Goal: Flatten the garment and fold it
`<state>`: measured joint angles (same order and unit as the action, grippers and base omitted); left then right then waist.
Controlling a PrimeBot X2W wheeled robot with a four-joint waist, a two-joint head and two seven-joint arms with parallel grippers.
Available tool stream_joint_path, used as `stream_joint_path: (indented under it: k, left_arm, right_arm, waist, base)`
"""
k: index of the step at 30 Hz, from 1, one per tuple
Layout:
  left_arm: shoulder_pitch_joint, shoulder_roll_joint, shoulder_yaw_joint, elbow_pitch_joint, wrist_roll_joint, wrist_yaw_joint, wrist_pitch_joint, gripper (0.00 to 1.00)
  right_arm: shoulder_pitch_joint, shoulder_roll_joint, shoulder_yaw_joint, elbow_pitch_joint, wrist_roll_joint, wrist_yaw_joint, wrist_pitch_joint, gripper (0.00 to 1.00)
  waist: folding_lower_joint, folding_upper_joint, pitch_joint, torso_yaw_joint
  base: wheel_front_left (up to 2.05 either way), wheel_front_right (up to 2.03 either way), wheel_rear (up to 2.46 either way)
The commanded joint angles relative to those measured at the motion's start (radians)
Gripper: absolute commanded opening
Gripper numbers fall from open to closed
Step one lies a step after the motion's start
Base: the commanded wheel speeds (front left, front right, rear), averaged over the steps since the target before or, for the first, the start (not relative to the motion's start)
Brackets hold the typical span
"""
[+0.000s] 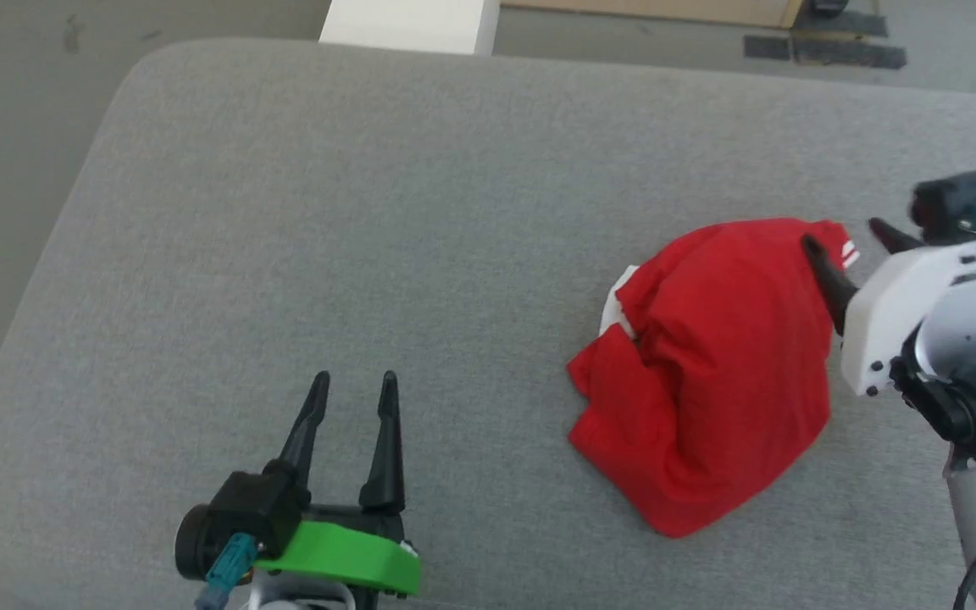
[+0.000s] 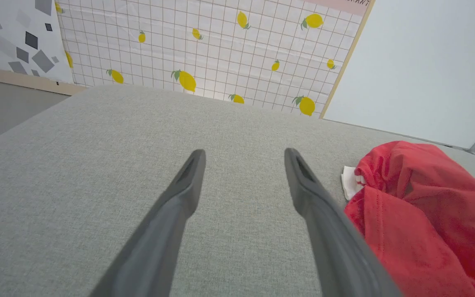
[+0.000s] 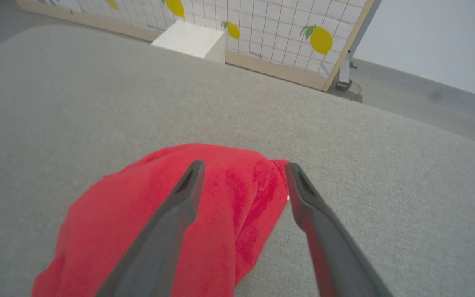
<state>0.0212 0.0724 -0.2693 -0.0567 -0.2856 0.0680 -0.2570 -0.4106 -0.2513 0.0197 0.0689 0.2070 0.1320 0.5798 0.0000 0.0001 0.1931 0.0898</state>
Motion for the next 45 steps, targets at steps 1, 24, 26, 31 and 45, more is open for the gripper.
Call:
stream_joint_path:
  k: [1,24,26,31,45]
  left_arm:
    - [-0.022,-0.006,0.001,0.007,0.006,-0.009,-0.005,1.00]
    - [-0.056,-0.022,-0.012,0.065,-0.033,-0.011,-0.005,1.00]
    - [-0.052,-0.022,-0.006,0.068,-0.033,-0.012,-0.005,1.00]
    - [-0.032,-0.022,0.011,0.074,-0.026,-0.013,-0.005,1.00]
    - [0.023,-0.022,0.029,0.068,-0.007,-0.018,-0.005,1.00]
  right_arm:
    - [-0.030,-0.012,0.018,0.017,0.030,-0.001,0.027,1.00]
    - [-0.183,-0.040,0.130,0.211,0.044,-0.001,0.046,0.00]
    - [-0.219,-0.026,0.109,0.209,0.052,-0.001,-0.012,0.00]
    - [-0.254,-0.024,0.042,0.177,0.056,-0.001,-0.119,0.00]
    - [0.338,0.067,-0.259,-0.036,0.001,-0.001,-0.191,0.00]
  waist:
    - [0.0000,-0.0001,0.034,0.035]
    - [0.0000,-0.0001,0.031,0.091]
    - [0.0000,-0.0001,0.003,0.074]
    - [0.0000,-0.0001,-0.050,0.038]
    - [0.0000,-0.0001,-0.062,-0.043]
  base:
    - [0.00,0.00,0.00]
    - [0.00,0.00,0.00]
    - [0.00,0.00,0.00]
    - [0.00,0.00,0.00]
    - [0.00,0.00,0.00]
